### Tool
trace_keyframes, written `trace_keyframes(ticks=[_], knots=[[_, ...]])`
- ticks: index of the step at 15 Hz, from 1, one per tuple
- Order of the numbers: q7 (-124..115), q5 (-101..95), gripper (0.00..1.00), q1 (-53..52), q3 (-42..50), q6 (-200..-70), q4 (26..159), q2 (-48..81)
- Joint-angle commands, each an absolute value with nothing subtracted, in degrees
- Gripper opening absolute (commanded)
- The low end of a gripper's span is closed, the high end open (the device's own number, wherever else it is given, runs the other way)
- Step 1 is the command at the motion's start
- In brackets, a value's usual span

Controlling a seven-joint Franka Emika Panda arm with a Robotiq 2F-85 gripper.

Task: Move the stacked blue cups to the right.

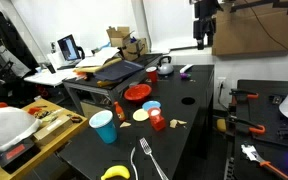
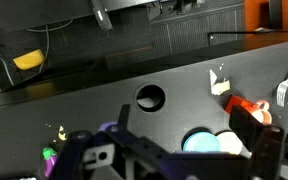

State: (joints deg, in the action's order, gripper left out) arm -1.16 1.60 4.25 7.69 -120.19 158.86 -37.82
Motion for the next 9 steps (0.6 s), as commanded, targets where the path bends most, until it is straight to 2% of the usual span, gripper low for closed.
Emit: trace_keyframes(ticks=[1, 9], knots=[[-0.7, 2.2, 1.0, 5.1, 6.9, -120.0, 158.8, -37.8], [-1.9, 2.0, 1.0, 5.1, 6.1, -120.0, 158.7, -38.0]])
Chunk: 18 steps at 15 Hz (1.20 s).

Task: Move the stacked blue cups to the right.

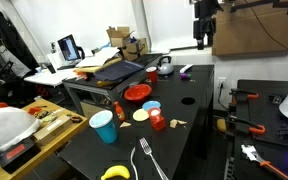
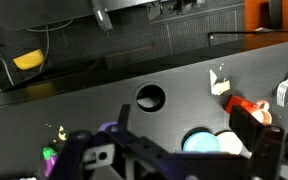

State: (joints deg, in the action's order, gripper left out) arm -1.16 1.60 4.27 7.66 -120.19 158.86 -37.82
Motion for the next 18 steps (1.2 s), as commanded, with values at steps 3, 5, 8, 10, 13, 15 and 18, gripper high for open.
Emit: trace_keyframes(ticks=[3, 5, 8, 10, 13, 15, 18], knots=[[-4.7, 2.2, 1.0, 4.4, 3.5, -120.2, 157.7, -37.7], [-6.6, 2.3, 1.0, 3.7, 1.4, -120.1, 156.1, -36.6], [-9.2, 1.7, 1.0, 3.1, -1.6, -120.1, 153.4, -34.3], [-10.2, 1.1, 1.0, 2.9, -3.2, -120.2, 151.5, -32.5], [-11.2, -0.3, 1.0, 2.7, -4.9, -120.9, 148.6, -28.9], [-11.1, -1.0, 1.0, 2.4, -5.6, -121.5, 146.7, -26.1], [-11.3, -1.8, 1.0, 1.9, -6.3, -122.3, 143.6, -22.4]])
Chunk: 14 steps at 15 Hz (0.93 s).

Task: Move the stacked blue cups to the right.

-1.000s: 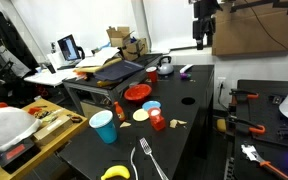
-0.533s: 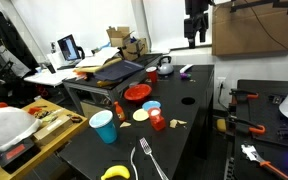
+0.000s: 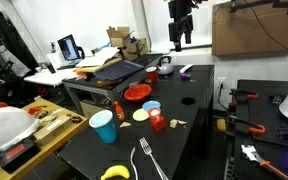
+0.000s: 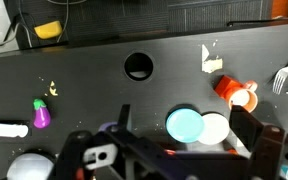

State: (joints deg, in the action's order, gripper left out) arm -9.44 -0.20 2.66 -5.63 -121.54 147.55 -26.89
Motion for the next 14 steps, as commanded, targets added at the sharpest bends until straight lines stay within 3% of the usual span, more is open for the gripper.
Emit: trace_keyframes(ticks=[1, 14], knots=[[-11.2, -2.0, 1.0, 1.6, -6.4, -122.6, 142.4, -21.0], [-16.6, -8.1, 1.0, -2.3, -8.6, -124.5, 131.7, -7.7]])
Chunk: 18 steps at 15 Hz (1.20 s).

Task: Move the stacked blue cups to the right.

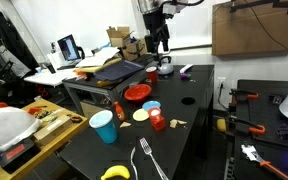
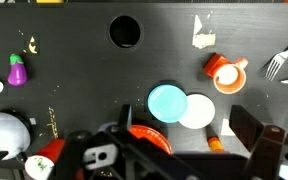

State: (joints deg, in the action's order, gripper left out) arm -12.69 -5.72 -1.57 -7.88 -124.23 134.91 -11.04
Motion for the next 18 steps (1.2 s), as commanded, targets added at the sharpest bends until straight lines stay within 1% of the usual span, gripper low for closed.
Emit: trace_keyframes(ticks=[1, 18], knots=[[-17.8, -8.6, 1.0, -2.6, -8.9, -124.5, 130.8, -6.7], [-27.7, -7.2, 1.0, -10.9, -9.5, -123.7, 115.2, 9.6]])
